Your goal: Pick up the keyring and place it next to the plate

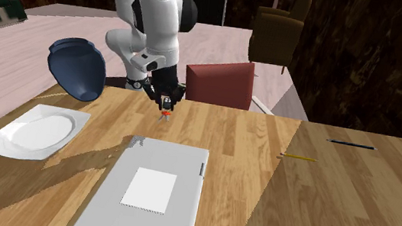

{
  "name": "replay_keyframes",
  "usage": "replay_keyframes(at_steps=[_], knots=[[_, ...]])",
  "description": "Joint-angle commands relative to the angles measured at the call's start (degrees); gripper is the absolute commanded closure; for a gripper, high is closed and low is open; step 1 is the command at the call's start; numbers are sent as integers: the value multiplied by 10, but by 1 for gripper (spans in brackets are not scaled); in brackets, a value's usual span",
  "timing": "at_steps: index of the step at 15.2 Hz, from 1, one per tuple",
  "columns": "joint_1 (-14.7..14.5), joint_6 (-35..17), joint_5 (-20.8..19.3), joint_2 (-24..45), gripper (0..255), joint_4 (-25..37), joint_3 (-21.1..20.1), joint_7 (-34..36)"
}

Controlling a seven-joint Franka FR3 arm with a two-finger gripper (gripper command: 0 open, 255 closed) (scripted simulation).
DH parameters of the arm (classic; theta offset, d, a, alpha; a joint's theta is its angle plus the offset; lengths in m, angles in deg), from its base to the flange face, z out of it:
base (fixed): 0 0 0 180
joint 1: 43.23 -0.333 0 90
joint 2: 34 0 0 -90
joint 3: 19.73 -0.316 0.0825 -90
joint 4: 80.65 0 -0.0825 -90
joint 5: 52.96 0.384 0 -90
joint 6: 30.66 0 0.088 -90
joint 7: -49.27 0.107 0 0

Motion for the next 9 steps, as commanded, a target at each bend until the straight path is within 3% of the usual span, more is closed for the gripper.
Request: replay_keyframes(at_steps=[1,9], knots=[[13,-1,2,-11,255,-13,16,-32],[65,-1,-5,-38,255,-44,82,-146]])
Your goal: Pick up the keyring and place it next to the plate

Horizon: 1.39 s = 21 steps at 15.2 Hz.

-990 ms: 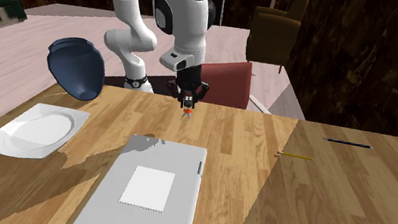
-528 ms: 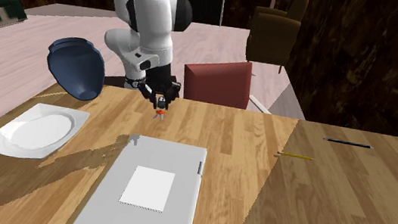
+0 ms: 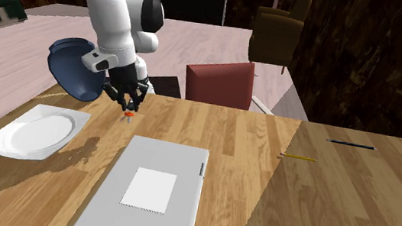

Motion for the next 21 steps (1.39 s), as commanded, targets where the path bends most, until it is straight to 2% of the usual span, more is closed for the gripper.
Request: replay_keyframes(at_steps=[1,11,21], knots=[[13,0,-4,0,255,-1,17,-29],[79,6,-26,25,255,26,97,-163],[142,21,-35,102,255,118,165,-291]])
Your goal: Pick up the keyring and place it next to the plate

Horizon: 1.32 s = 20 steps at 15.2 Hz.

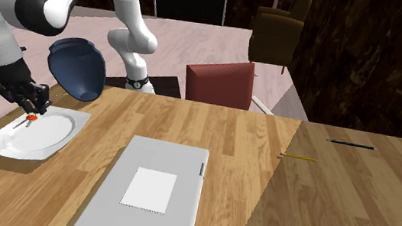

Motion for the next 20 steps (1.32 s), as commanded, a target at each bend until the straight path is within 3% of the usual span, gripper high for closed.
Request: replay_keyframes(at_steps=[1,8,15,20], knots=[[12,4,0,15,255,19,11,-24],[59,30,10,100,255,130,46,-109],[111,76,30,207,255,281,68,-182],[111,41,31,215,255,253,67,-183]])
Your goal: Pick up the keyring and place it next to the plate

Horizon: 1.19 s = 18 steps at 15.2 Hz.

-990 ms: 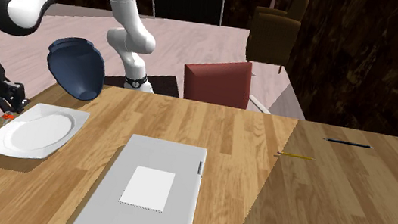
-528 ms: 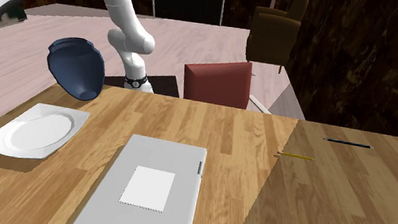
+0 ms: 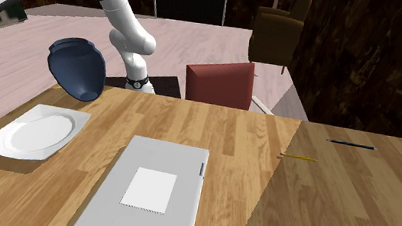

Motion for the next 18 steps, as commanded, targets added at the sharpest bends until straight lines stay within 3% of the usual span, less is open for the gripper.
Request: replay_keyframes(at_steps=[1,11,18], knots=[[0,-13,1,6,255,-7,0,-1],[1,-81,6,32,255,-49,-3,-4],[1,-81,6,32,255,-49,-3,-4]])
